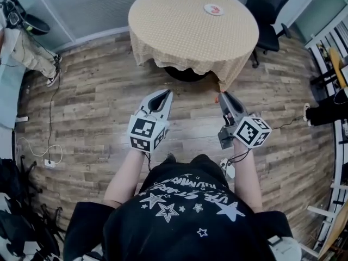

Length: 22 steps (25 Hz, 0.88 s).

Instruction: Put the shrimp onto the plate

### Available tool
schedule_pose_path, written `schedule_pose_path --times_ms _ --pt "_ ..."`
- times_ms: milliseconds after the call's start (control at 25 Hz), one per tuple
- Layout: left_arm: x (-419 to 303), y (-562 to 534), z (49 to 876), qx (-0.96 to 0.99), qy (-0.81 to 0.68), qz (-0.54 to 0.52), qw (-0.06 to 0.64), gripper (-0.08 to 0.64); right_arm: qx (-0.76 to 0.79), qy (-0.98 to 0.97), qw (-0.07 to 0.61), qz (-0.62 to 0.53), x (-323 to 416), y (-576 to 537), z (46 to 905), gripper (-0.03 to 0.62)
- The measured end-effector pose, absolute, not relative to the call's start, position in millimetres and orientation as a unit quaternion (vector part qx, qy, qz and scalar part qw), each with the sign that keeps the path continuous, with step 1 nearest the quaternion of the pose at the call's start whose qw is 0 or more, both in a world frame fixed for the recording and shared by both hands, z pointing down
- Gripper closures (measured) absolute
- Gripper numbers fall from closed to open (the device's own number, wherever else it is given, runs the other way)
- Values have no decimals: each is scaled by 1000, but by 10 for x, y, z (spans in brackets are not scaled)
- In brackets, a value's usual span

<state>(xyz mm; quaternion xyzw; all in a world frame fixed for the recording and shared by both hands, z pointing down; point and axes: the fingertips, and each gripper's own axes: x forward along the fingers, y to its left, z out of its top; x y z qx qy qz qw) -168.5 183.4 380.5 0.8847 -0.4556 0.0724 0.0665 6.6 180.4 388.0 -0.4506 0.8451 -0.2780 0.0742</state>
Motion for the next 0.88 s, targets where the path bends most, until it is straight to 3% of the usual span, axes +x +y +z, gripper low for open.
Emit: schedule_pose_path --times_ms 400,880 --pt "-1688 1732 3993 885 -450 78 92 549 -466 835 60 -287 170 1769 4043 523" --pt "-1596 1113 3899 869 -480 88 80 549 -429 852 68 -291 144 848 3998 522"
